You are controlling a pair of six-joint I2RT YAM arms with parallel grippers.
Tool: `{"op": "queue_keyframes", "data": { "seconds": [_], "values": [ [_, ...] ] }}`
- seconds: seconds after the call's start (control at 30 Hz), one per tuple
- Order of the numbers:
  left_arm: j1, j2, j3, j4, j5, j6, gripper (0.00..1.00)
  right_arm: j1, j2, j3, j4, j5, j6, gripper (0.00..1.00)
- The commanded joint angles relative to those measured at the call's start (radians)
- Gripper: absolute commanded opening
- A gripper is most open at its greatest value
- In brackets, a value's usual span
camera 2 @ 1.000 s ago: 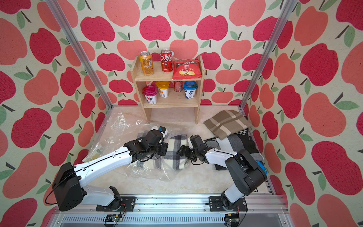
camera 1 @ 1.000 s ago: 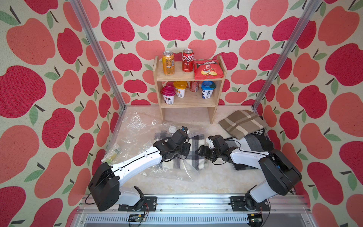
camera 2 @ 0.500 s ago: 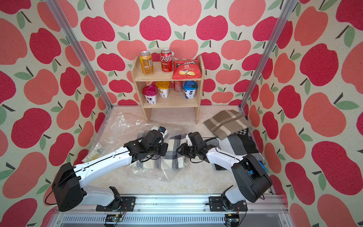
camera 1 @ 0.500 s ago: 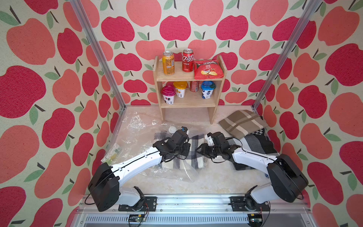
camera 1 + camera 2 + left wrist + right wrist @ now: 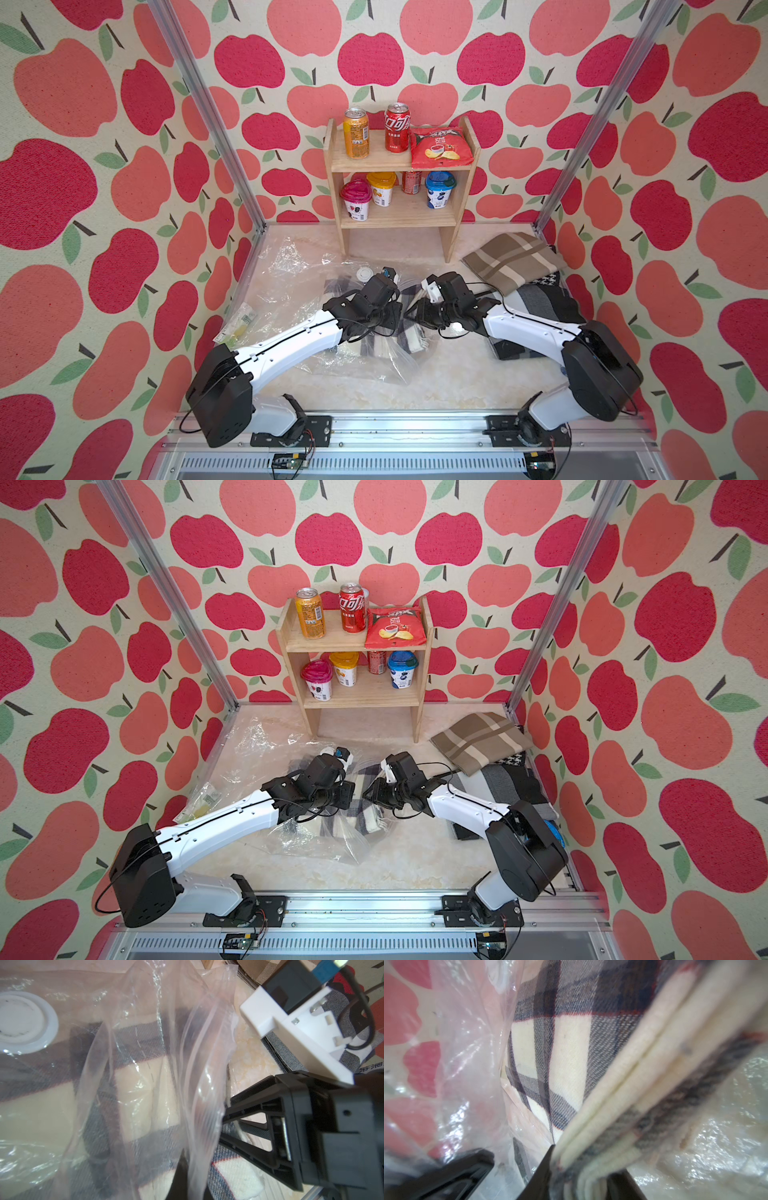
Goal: Take the scarf out of the vacuum bag
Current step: Take out the scarf from the vacuum bag.
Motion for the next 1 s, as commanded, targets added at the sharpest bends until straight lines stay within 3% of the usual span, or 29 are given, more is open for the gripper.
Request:
{"op": "queue_keyframes", "data": {
  "seconds": [0.0, 0.23, 0.5, 0.8, 0.97],
  "values": [
    [0.006, -0.008, -0.005, -0.015, -0.017, -0.004, 0.0, 0.011, 0.021, 0.026, 0.045, -0.043, 0.005, 0.25],
    [0.014, -0.007, -0.011, -0.016, -0.012, -0.008, 0.0, 0.04, 0.044, 0.112, 0.088, -0.079, -0.04, 0.16],
    [0.025, -0.014, -0.014, -0.016, -0.011, -0.012, 0.0, 0.056, 0.07, 0.158, 0.114, -0.101, -0.051, 0.15],
    [0.047, -0.045, -0.036, -0.015, -0.008, -0.02, 0.0, 0.05, 0.072, 0.107, 0.059, -0.036, -0.026, 0.14],
    [0.063, -0.057, -0.047, -0.018, -0.008, -0.03, 0.0, 0.031, 0.06, 0.088, 0.02, 0.001, -0.025, 0.02]
  ]
}}
